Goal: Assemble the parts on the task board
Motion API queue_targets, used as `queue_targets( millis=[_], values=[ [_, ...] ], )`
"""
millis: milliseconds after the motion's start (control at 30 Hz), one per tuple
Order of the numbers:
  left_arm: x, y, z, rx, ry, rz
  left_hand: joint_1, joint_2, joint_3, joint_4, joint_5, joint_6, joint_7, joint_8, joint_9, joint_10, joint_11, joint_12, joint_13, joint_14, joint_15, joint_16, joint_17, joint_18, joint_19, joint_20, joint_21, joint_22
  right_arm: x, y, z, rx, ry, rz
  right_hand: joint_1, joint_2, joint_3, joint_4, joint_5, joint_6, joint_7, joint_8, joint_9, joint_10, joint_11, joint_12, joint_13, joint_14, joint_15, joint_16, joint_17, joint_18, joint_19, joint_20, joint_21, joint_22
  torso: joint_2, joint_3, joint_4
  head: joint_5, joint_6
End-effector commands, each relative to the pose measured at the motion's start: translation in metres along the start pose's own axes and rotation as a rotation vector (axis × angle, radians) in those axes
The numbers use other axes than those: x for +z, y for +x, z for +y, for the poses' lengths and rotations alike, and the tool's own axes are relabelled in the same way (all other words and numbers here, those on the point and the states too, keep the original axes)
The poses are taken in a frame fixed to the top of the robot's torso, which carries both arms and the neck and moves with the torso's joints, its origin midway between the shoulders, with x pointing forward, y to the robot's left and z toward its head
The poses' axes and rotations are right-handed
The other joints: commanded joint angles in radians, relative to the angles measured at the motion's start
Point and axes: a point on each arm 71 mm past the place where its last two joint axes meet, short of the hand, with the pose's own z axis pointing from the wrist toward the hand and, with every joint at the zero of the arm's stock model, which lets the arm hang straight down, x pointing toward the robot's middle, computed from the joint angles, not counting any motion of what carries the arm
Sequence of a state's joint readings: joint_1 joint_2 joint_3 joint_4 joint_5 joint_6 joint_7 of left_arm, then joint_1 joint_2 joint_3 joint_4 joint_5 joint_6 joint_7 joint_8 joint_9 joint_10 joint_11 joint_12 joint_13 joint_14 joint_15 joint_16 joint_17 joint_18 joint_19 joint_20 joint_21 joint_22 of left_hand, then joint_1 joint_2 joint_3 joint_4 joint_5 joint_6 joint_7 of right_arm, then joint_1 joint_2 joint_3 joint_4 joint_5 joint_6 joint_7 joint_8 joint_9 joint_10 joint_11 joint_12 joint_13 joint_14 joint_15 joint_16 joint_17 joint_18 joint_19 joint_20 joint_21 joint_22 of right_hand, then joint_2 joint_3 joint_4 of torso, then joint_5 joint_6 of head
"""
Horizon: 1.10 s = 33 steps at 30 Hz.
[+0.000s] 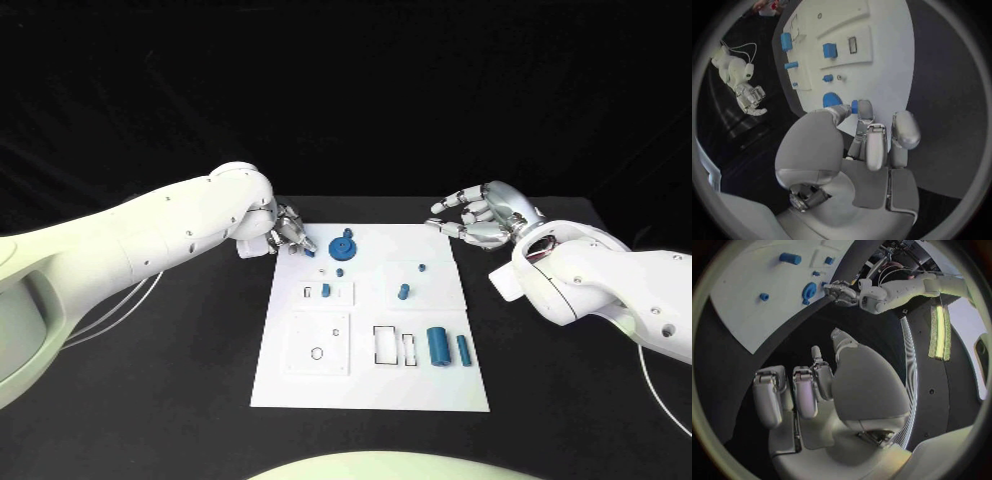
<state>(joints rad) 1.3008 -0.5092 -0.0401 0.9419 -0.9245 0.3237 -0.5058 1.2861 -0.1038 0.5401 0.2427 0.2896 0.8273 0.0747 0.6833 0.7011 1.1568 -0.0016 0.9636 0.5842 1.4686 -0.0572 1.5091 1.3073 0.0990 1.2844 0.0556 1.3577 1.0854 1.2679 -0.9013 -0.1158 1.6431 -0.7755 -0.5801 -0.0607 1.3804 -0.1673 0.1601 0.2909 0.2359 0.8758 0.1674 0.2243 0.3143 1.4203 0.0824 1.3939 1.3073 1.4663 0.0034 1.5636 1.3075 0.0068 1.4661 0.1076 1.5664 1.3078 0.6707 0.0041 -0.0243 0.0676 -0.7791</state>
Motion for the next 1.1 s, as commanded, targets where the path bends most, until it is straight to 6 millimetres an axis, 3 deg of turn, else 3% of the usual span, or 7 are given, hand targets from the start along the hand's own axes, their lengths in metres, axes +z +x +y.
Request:
queue_targets(
  millis=[33, 333, 600, 1100],
  values=[
    [-0.003, 0.002, 0.0, -0.044, 0.036, 0.01, -0.016, -0.011, 0.147, -0.131, -0.004, -0.007, -0.001, 0.025, 0.045, 0.013, 0.0, 0.01, 0.008, 0.06, -0.002, 0.0, 0.117, 0.0, 0.002, -0.002, 0.005, 0.002, 0.0, 0.001, 0.0, -0.004, -0.009, 0.016, -0.007, 0.005, -0.004, -0.003, -0.006, -0.001, -0.003, 0.005, -0.002, -0.004, -0.002, -0.001, 0.104, 0.096, 0.003, -0.006, 0.229, -0.007, 0.105, 0.003, 0.004, 0.263, -0.001, 0.0007, 0.0006, 0.001, 0.001],
    [-0.02, 0.01, 0.01, -0.07, 0.072, 0.022, -0.039, -0.022, 0.181, -0.149, -0.001, -0.002, -0.004, 0.038, 0.051, 0.027, -0.003, 0.027, 0.026, 0.06, -0.004, -0.001, 0.115, 0.001, 0.002, -0.003, 0.005, 0.001, -0.002, -0.001, -0.001, -0.005, -0.005, 0.018, -0.007, 0.006, -0.004, -0.003, -0.006, -0.001, -0.003, 0.005, -0.002, -0.005, -0.002, -0.002, 0.103, 0.096, 0.003, -0.006, 0.228, -0.007, 0.105, 0.003, 0.004, 0.263, -0.003, 0.0005, 0.0039, 0.006, -0.001],
    [-0.04, 0.023, 0.018, -0.059, 0.107, -0.002, -0.097, -0.059, 0.277, -0.203, 0.01, 0.021, -0.014, 0.061, 0.053, 0.08, -0.014, 0.071, 0.077, 0.069, -0.014, 0.01, 0.138, -0.006, 0.028, -0.013, 0.023, 0.038, -0.002, -0.002, -0.003, -0.006, -0.002, 0.02, -0.008, 0.005, -0.005, -0.003, -0.006, -0.001, -0.003, 0.006, -0.002, -0.005, -0.002, -0.002, 0.103, 0.096, 0.003, -0.006, 0.228, -0.007, 0.105, 0.003, 0.004, 0.263, -0.004, -0.0009, 0.0056, 0.01, -0.004],
    [-0.046, 0.051, 0.018, 0.02, 0.128, -0.059, -0.129, -0.075, 0.323, -0.229, 0.021, 0.041, -0.021, 0.068, 0.049, 0.114, -0.021, 0.099, 0.117, 0.073, -0.02, 0.014, 0.147, -0.012, 0.047, -0.019, 0.039, 0.069, -0.002, -0.001, -0.005, -0.007, 0.001, 0.026, -0.008, 0.005, -0.005, -0.003, -0.006, -0.001, -0.003, 0.006, -0.002, -0.004, -0.002, -0.001, 0.104, 0.096, 0.003, -0.006, 0.227, -0.007, 0.105, 0.003, 0.004, 0.263, -0.003, -0.0016, 0.0055, 0.021, -0.005]
  ],
)
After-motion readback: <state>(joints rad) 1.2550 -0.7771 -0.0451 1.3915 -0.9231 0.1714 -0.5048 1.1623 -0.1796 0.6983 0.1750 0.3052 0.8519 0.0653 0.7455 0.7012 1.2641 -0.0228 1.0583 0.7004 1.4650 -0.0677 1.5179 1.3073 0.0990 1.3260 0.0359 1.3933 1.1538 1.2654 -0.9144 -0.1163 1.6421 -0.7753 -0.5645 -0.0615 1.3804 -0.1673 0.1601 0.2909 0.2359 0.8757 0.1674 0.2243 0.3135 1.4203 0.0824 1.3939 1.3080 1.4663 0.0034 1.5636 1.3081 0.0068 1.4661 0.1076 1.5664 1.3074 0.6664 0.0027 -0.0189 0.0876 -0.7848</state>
